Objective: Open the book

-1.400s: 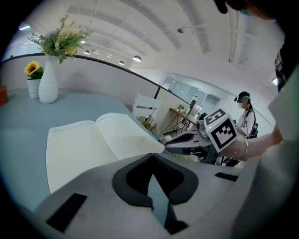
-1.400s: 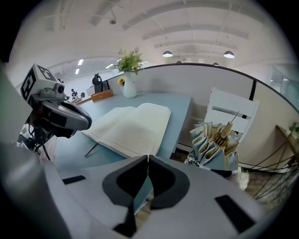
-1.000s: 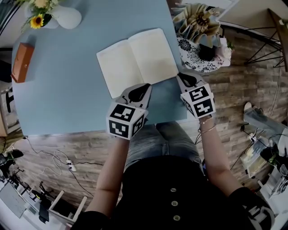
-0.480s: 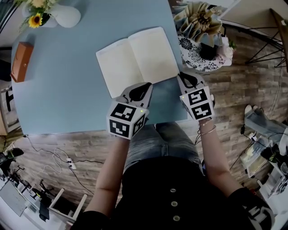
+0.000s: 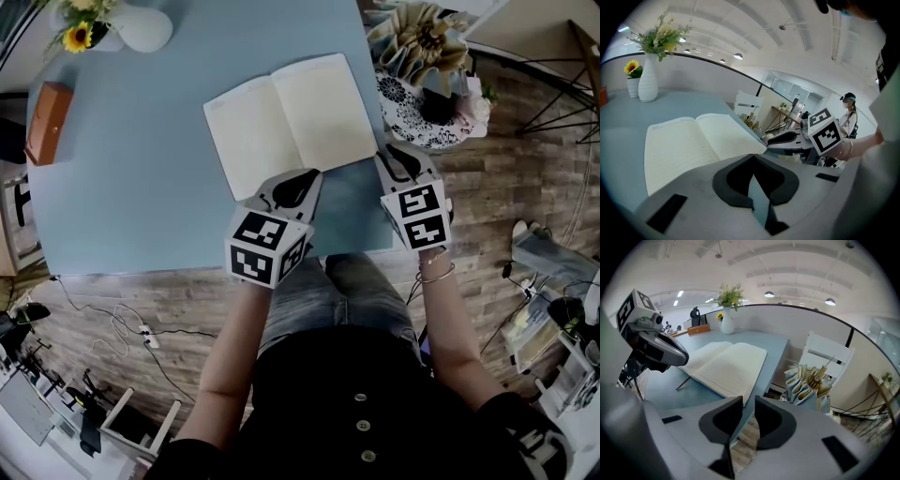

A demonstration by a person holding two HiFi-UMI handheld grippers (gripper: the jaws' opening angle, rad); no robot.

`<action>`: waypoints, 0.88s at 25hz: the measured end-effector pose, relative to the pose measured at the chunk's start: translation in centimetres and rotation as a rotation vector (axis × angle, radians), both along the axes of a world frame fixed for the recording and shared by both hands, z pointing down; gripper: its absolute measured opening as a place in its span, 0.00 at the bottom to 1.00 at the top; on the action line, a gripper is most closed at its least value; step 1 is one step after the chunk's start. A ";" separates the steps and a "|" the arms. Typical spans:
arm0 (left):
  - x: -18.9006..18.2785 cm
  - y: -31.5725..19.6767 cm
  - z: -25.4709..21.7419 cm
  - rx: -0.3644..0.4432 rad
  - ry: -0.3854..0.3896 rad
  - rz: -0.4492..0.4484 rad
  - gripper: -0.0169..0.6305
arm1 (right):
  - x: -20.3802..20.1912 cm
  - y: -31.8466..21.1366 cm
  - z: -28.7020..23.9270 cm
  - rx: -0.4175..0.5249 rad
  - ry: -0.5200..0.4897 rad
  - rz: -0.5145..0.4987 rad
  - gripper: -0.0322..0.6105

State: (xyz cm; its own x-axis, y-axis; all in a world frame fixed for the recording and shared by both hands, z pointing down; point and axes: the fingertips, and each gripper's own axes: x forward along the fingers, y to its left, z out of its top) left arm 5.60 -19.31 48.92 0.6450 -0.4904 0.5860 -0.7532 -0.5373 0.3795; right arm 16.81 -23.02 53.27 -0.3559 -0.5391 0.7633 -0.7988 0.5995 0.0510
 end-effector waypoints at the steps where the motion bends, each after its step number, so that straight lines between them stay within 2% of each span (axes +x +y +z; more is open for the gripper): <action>1: 0.0 0.1 0.0 -0.001 -0.002 0.004 0.05 | 0.1 0.0 -0.1 0.005 -0.006 0.008 0.18; 8: -0.8 0.1 -0.4 0.013 -0.020 0.016 0.05 | 0.0 -0.3 -1.6 0.048 -0.011 0.013 0.13; 17: -2.1 -0.6 -1.8 0.048 -0.006 0.003 0.05 | -2.3 -0.9 -4.7 0.098 -0.100 0.044 0.15; 22: -2.9 -1.2 -3.2 0.087 0.001 0.002 0.05 | -4.3 -0.7 -5.9 0.087 -0.185 0.036 0.18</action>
State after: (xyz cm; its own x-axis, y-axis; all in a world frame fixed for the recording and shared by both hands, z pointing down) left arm 2.67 -20.54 45.68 0.6464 -0.5381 0.5409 -0.7520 -0.5693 0.3323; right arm 12.53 -23.69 47.32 -0.4652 -0.6152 0.6365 -0.8201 0.5702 -0.0483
